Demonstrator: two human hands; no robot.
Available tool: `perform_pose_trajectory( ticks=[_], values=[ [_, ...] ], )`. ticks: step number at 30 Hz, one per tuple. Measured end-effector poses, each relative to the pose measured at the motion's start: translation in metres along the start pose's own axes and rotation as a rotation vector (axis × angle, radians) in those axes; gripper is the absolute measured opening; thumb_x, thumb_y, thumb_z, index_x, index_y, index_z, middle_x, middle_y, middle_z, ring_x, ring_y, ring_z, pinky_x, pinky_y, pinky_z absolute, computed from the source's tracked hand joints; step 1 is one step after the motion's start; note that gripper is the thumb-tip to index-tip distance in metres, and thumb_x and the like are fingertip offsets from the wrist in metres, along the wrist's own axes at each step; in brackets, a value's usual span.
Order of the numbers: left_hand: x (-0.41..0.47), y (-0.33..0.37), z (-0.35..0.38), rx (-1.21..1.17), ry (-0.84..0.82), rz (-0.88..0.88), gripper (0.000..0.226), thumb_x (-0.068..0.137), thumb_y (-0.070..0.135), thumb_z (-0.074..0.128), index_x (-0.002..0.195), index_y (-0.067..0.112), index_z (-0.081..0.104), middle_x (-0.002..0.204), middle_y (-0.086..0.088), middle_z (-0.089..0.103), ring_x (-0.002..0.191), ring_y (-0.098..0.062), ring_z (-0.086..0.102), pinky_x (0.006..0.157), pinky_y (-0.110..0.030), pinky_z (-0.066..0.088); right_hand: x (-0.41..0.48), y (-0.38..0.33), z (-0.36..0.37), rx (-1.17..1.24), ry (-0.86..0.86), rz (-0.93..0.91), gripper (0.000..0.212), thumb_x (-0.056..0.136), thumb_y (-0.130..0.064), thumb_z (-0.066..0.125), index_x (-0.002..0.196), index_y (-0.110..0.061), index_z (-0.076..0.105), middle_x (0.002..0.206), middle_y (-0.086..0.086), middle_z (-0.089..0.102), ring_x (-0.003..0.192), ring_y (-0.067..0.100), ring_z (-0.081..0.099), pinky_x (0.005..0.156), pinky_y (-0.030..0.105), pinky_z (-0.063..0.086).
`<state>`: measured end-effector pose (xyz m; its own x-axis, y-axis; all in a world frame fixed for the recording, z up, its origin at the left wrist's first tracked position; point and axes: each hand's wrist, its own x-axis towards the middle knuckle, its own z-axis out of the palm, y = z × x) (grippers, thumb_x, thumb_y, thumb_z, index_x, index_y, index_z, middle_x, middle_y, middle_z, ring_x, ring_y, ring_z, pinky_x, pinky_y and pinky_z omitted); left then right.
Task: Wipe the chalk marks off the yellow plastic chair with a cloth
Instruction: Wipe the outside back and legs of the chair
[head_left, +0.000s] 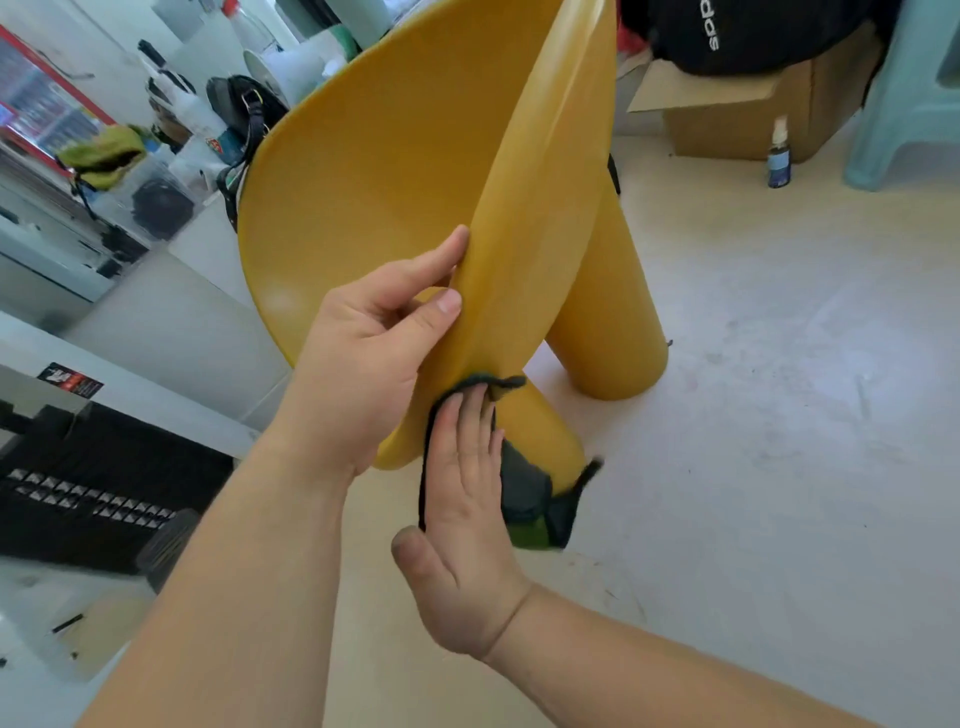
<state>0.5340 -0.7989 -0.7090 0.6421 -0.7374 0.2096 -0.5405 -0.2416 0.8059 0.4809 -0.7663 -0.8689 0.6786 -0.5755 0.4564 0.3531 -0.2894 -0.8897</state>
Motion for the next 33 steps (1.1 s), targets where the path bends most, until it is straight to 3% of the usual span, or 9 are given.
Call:
perform_pose_trajectory(
  ticks=[7,11,16,22,25,27,29,31,33],
  values=[
    [0.0,0.001,-0.001,-0.005,-0.005,0.008,0.038,0.097,0.009,0.055,0.129,0.029,0.062,0.11,0.013,0.072,0.106,-0.007,0.065,0.093,-0.027,0.052,0.085,-0.011,-0.049,-0.005,0.359,-0.128,0.092,0.096,-0.075,0.004,0.159,-0.009,-0.002,0.17,0.01,-0.01,0.157,0.034,-0.015,0.123,0.064,-0.002],
    [-0.002,-0.002,0.003,0.003,0.025,0.036,0.037,0.097,0.008,0.055,0.127,0.03,0.061,0.115,0.017,0.07,0.114,-0.003,0.061,0.1,-0.026,0.048,0.073,-0.003,-0.039,-0.054,0.323,-0.135,0.094,0.095,-0.076,0.004,0.159,-0.008,-0.003,0.169,0.013,-0.012,0.157,0.037,-0.014,0.123,0.065,0.002],
    [-0.001,-0.008,0.01,-0.046,0.062,0.061,0.035,0.096,0.007,0.054,0.123,0.029,0.063,0.11,0.019,0.069,0.11,0.0,0.06,0.092,-0.017,0.046,0.006,0.018,-0.001,-0.074,0.048,-0.056,0.092,0.092,-0.081,0.004,0.16,-0.023,-0.021,0.169,0.005,-0.023,0.156,0.036,-0.019,0.122,0.068,0.002],
    [0.001,0.004,0.008,0.042,0.104,0.02,0.032,0.093,0.011,0.058,0.118,0.029,0.066,0.102,0.017,0.071,0.1,-0.002,0.063,0.087,-0.021,0.051,0.115,-0.004,-0.06,0.059,0.459,-0.041,0.092,0.093,-0.08,0.004,0.16,-0.017,0.001,0.171,0.007,-0.006,0.158,0.032,-0.011,0.126,0.057,-0.004],
    [0.012,0.017,0.007,0.13,0.117,0.02,0.021,0.095,0.015,0.059,0.108,0.026,0.072,0.093,0.009,0.073,0.086,-0.009,0.066,0.069,-0.029,0.057,0.139,0.004,-0.079,0.058,0.525,-0.09,0.092,0.09,-0.082,0.003,0.16,-0.022,0.005,0.172,0.002,0.001,0.159,0.029,-0.005,0.126,0.053,-0.002],
    [0.023,0.028,0.012,0.227,0.089,0.056,0.009,0.095,0.018,0.062,0.096,0.02,0.071,0.083,-0.002,0.068,0.078,-0.022,0.064,0.062,-0.04,0.058,0.133,0.025,-0.071,0.132,0.515,-0.006,0.084,0.094,-0.08,0.009,0.16,-0.029,0.002,0.171,-0.006,-0.003,0.159,0.023,-0.005,0.128,0.048,0.0],
    [0.036,0.04,0.02,0.299,0.074,0.071,0.004,0.094,0.023,0.063,0.092,0.019,0.063,0.082,-0.011,0.064,0.079,-0.033,0.061,0.066,-0.049,0.056,0.112,0.046,-0.049,0.397,0.442,0.266,0.074,0.094,-0.078,0.019,0.157,-0.046,-0.001,0.171,-0.015,-0.003,0.158,0.012,0.002,0.129,0.046,0.007],
    [0.05,0.05,0.031,0.342,0.058,0.048,0.012,0.093,0.033,0.063,0.104,0.033,0.058,0.09,-0.006,0.065,0.085,-0.029,0.062,0.073,-0.047,0.057,0.087,0.054,-0.024,0.751,0.312,0.574,0.085,0.08,-0.095,0.026,0.155,-0.059,0.008,0.169,-0.023,0.009,0.155,0.004,0.015,0.127,0.047,0.016],
    [0.064,0.055,0.043,0.378,0.039,0.032,0.031,0.092,0.046,0.06,0.122,0.049,0.051,0.103,0.003,0.064,0.092,-0.018,0.064,0.079,-0.04,0.058,0.075,0.052,-0.002,0.885,0.304,0.604,0.097,0.07,-0.102,0.037,0.154,-0.062,0.007,0.167,-0.028,0.013,0.154,0.002,0.018,0.127,0.046,0.017]
  ],
)
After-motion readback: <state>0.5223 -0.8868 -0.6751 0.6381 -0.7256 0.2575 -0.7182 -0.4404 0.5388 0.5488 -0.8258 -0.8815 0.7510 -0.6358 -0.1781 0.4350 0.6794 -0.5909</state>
